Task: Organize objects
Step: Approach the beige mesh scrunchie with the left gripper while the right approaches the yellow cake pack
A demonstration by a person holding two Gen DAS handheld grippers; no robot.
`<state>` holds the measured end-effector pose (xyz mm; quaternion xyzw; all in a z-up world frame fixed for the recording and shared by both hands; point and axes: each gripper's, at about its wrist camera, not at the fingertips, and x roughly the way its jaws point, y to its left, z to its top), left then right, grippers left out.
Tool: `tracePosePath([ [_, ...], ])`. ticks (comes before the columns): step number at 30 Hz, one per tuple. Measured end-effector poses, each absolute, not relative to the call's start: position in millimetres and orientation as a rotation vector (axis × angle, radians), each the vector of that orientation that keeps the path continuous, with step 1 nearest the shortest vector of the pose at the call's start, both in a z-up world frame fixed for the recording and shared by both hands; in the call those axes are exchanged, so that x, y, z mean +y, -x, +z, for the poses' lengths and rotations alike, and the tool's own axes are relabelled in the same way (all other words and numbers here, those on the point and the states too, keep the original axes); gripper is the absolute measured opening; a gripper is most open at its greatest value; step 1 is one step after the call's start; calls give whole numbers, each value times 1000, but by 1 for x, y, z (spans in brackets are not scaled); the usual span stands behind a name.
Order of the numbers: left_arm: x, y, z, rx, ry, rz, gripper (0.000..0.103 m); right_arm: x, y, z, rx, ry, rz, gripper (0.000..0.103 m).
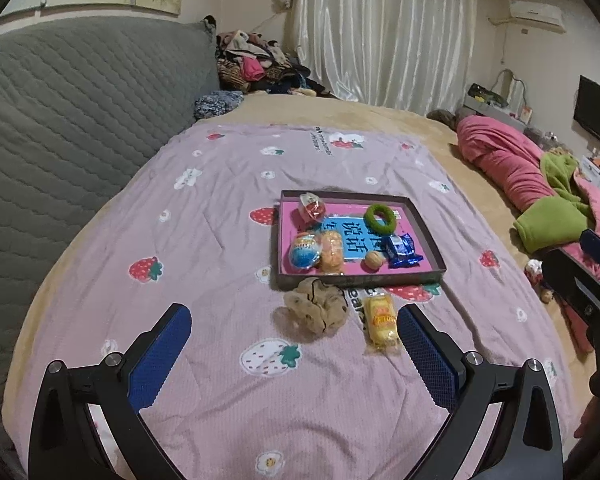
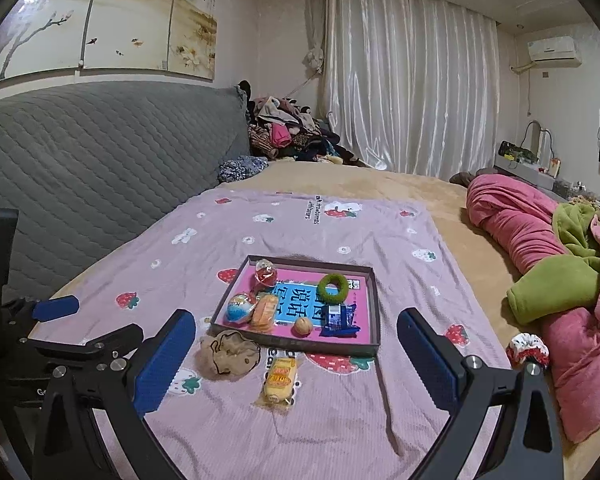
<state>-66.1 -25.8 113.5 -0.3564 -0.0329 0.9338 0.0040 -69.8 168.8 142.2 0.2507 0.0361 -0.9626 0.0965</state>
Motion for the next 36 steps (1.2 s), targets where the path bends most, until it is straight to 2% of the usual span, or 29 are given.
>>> tracePosePath([
  [10,-22,45,110,-56,1158,2912,103,174,40,132,97,-763,-2844,102],
  [19,-18,31,88,-9,1226,2900,103,168,22,97,129,-859,-2807,102],
  [36,-20,22,63,-43,1304,2843,102,163,14,66,145,-956,-2760,102],
])
